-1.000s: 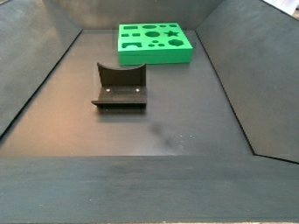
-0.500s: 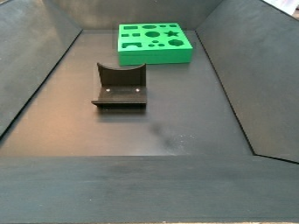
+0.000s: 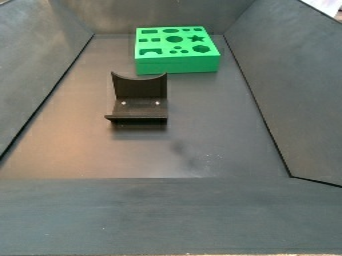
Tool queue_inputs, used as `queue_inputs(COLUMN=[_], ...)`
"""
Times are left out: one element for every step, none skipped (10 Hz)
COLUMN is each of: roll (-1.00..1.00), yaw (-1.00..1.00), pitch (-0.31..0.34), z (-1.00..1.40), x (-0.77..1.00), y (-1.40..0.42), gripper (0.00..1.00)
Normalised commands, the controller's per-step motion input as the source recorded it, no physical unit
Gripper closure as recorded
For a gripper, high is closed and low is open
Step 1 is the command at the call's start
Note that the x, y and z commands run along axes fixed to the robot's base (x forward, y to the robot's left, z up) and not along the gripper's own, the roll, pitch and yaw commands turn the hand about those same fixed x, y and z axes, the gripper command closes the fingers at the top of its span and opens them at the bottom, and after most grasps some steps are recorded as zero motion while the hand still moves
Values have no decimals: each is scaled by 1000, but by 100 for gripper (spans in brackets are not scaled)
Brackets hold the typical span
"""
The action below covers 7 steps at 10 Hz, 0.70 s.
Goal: Pick up the double-square object. Move up. Place the double-square object on the fixture. Regrasp the double-square object. Move to above the board. Insert the double-square object.
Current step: Insert the double-square object.
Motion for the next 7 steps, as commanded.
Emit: queue_inputs(roll=[-33,-3,0,0,41,127,180], yaw=[163,123,103,80,11,0,0], pitch=[-93,-80,-76,-70,-44,-33,-20], z=[-517,-549,-540,-531,-611,-609,-646], x=[834,851,863,871,894,934,920], y=[0,0,-31,-77,-226,-354,-386], gripper=[100,100,100,100,100,100,100])
